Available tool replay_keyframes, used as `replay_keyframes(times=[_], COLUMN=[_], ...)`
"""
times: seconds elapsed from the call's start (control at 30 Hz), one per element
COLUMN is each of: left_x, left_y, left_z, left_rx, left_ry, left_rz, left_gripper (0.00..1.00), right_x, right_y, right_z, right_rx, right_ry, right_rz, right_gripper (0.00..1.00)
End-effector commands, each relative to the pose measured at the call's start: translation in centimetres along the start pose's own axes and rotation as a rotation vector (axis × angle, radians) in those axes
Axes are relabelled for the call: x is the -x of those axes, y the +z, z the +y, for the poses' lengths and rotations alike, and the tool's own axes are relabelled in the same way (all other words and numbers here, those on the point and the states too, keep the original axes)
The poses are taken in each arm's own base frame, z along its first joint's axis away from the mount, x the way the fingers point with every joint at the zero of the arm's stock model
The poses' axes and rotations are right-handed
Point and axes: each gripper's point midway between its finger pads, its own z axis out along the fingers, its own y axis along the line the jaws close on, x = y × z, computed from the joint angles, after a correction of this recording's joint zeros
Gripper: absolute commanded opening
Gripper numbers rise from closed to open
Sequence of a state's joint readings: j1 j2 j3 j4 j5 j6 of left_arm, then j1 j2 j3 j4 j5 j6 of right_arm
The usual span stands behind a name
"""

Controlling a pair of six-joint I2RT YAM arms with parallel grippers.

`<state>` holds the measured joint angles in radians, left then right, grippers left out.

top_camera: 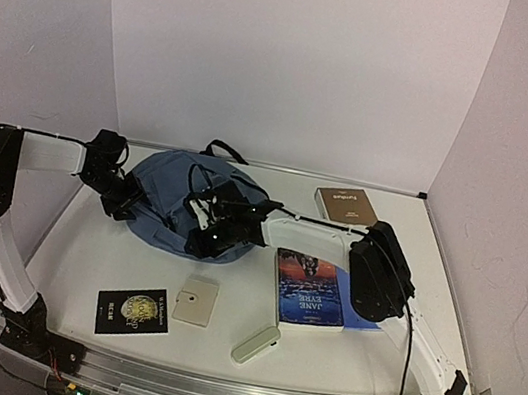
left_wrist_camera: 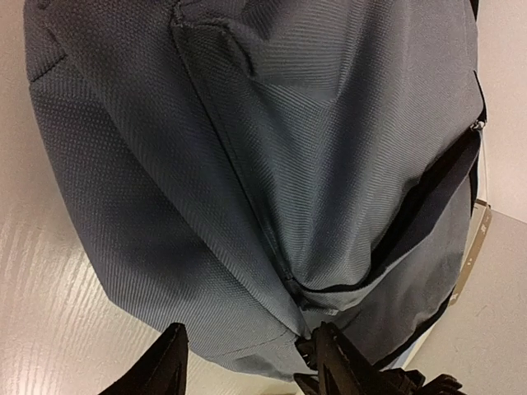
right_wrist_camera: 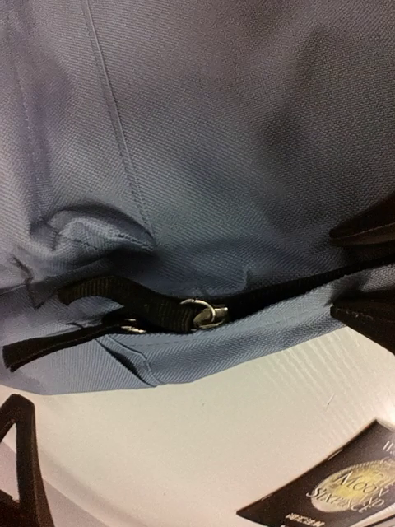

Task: Pack the student bag
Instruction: Unzip the student bag at the center of the board.

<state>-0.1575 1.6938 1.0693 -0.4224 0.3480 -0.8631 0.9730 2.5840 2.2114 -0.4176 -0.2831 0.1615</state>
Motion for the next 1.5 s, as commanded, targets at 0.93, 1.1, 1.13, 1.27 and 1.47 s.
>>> replay_keyframes(times=[0.93,1.1,1.13,1.27,1.47], left_x=[-5.0,-5.3,-5.3,-5.3,-5.3], left_y=[3.3,3.0,3.0,2.9,2.8], left_z=[3.6,3.3,3.2,3.3,3.3], left_rx=[0.001,-0.005,-0.007,-0.002,0.0], left_ry=[-0.025,-0.023,-0.021,-0.023,-0.023], left_rz=[0.118,0.114,0.112,0.111,0.108], left_gripper=[0.05,0.05,0.05,0.05,0.05], right_x=[3.9,3.9,3.8,3.7,2.5], right_y=[-3.2,-1.8,-1.4,-0.3,1.1], right_z=[2.3,1.8,1.6,1.0,-0.2], right_rx=[0.064,0.054,0.049,0.028,-0.018], right_ry=[0.06,0.096,0.099,0.109,0.098], right_rz=[-0.066,-0.078,-0.08,-0.087,-0.07], right_gripper=[0.38,0.33,0.32,0.3,0.3])
